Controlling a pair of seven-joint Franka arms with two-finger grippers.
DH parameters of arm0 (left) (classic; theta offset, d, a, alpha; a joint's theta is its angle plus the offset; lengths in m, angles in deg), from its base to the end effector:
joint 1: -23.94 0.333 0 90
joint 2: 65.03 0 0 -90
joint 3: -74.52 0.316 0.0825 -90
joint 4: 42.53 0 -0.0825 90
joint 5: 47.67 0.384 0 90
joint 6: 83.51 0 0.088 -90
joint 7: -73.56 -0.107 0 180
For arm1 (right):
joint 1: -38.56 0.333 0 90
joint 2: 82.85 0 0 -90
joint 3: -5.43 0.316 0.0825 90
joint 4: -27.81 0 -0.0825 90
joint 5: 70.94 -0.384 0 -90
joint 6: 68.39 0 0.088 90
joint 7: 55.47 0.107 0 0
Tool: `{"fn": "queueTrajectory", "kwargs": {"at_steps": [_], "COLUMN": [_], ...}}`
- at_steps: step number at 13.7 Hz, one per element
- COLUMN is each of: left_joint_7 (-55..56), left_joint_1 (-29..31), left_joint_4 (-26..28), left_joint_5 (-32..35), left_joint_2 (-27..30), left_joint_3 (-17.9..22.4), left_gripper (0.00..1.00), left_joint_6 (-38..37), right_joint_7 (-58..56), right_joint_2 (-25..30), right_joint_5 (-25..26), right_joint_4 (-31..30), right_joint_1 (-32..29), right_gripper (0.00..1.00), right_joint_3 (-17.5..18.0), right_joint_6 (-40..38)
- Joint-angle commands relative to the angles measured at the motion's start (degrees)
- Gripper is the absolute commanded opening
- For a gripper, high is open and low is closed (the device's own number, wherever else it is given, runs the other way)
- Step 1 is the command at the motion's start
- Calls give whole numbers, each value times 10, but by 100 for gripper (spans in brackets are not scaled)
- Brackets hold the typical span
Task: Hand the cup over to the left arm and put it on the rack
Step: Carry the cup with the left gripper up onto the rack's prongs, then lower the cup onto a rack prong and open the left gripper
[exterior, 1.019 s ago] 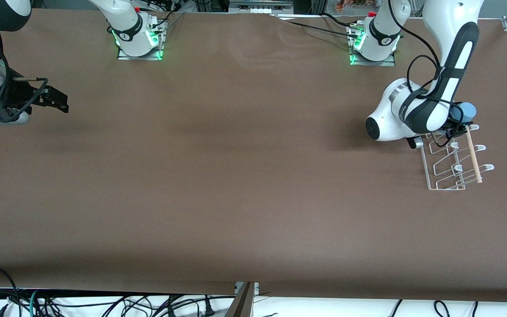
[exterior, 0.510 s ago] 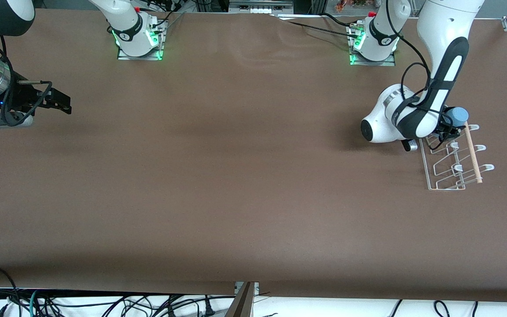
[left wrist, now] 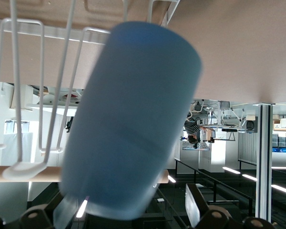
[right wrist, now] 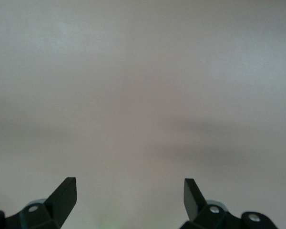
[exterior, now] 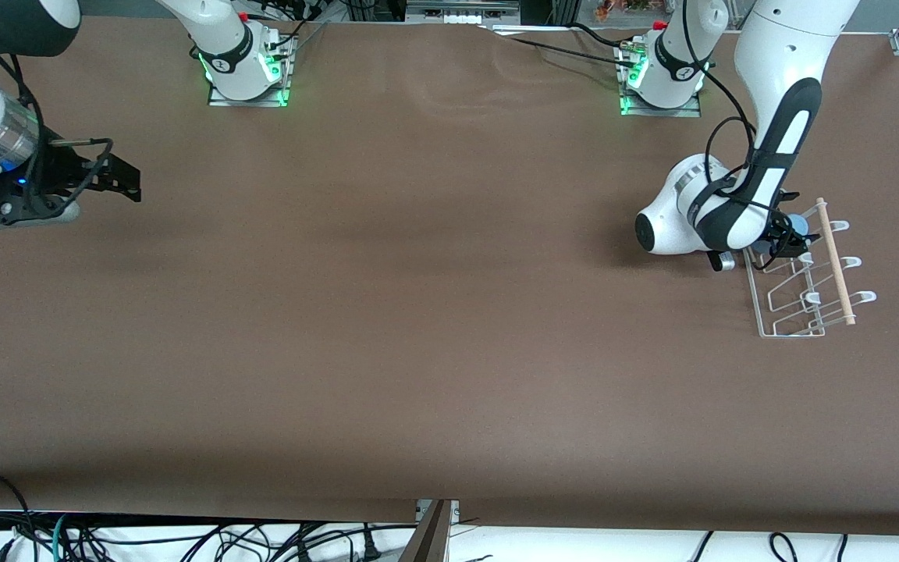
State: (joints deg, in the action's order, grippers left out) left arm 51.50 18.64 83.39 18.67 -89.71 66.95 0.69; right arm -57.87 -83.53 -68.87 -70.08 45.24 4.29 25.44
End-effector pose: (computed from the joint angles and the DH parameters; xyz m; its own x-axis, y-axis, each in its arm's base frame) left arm 0.4754 -0.0020 0.1980 0.0955 -0.1427 -0.9852 -0.9757 -0.2096 -0.0642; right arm 0.5549 0.0502 0.5585 0.9866 0.1401 -0.0841 0.1433 -0.9892 0.0325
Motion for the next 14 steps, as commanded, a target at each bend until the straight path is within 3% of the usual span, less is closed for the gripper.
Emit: {"fn": "queueTrajectory", "kwargs": {"at_steps": [1, 4, 5, 10, 14], "left_joint_7": [3, 4, 5, 19, 122], "left_joint_1": [-3, -3, 1, 6, 39], "left_joint_4": [0, -8, -24, -155, -232], "left_joint_5": [15, -1, -35, -275, -463], "left_joint_2": [35, 100, 116, 149, 155], "left_joint_3": [-3, -17, -37, -37, -37], "left_gripper": [100, 100, 100, 100, 100], "left_joint_6": [-7, 0, -1, -8, -15], "right_joint_7": [-1, -1, -1, -2, -2], "right_joint_2": [-11, -11, -11, -11, -11], "right_joint_5": [3, 4, 4, 5, 5], "right_joint_4": [24, 27, 27, 28, 27], "right_joint_1": [9, 12, 12, 11, 12], "right_gripper": [99, 99, 99, 99, 99], "right_joint_3": [-4, -4, -4, -4, -4], "right_joint_6": [-6, -6, -5, -6, -5]}}
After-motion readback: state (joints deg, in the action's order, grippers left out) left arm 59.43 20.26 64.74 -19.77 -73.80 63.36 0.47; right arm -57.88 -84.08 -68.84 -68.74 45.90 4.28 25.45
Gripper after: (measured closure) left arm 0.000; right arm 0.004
